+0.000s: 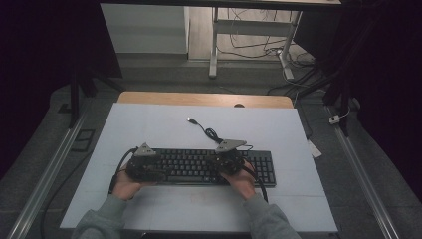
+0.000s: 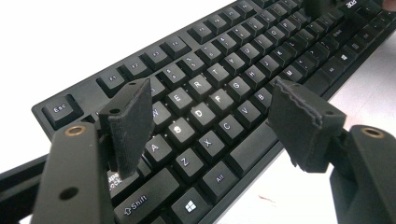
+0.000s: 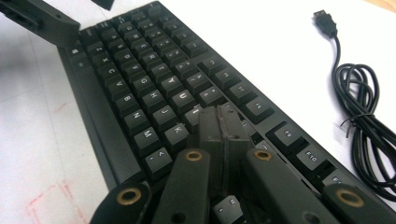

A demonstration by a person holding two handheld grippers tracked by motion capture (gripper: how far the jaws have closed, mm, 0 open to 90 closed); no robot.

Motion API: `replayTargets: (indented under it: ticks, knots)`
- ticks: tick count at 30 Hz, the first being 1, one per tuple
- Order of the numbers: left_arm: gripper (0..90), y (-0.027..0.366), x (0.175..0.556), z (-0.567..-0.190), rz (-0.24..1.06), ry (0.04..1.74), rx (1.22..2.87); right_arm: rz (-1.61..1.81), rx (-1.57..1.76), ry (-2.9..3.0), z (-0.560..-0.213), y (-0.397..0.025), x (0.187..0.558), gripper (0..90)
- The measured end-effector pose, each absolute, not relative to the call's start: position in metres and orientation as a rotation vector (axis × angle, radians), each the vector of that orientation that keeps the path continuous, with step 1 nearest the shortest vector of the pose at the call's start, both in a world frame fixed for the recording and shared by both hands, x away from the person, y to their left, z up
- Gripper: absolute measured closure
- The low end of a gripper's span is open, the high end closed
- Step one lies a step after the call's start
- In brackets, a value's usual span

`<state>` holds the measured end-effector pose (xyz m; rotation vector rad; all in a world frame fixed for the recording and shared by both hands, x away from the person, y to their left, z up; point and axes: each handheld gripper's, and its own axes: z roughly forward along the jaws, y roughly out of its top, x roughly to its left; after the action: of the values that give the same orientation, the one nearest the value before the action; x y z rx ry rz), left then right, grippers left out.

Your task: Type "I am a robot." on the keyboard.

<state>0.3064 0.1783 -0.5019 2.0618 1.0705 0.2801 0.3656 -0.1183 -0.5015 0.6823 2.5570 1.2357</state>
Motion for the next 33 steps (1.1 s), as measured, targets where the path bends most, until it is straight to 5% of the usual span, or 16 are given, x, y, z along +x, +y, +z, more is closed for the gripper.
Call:
replayTargets:
  ticks: [33]
  knots:
    - [31.0,0.177,0.307,-0.505,0.286,1.070,2.079,1.168,0.711,2.577,-0.516,-0.100,0.376,89.6]
